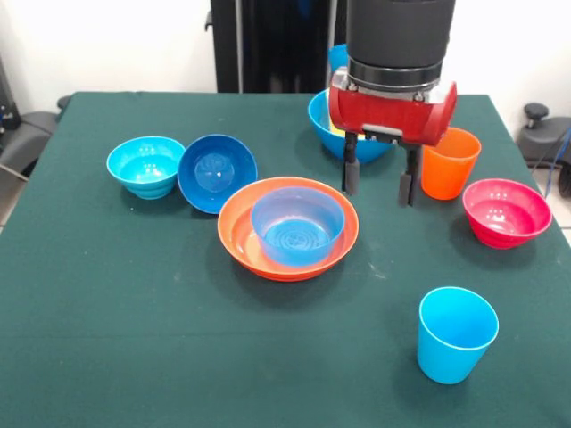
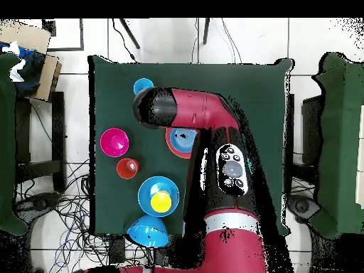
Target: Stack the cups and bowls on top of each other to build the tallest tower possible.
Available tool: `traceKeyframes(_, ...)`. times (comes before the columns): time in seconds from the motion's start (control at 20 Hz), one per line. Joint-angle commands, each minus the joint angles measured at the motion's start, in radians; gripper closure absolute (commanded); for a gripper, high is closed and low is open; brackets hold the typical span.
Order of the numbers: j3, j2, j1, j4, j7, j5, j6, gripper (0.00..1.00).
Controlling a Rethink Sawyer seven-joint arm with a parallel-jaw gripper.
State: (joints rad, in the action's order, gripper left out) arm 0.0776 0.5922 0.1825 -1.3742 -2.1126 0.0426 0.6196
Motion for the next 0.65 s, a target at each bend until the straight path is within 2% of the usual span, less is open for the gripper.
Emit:
traceKeyframes(0.05,-0.04,-0.131,-0.043,0.15,-0.185,-0.022,0.084,0.0)
traceKeyframes(0.35,-0.081,-0.17,-0.075,0.207,-0.223,-0.071,0.103,0.0)
traceKeyframes(0.65,-0.106,-0.203,-0.092,0.259,-0.22,-0.121,0.114,0.0)
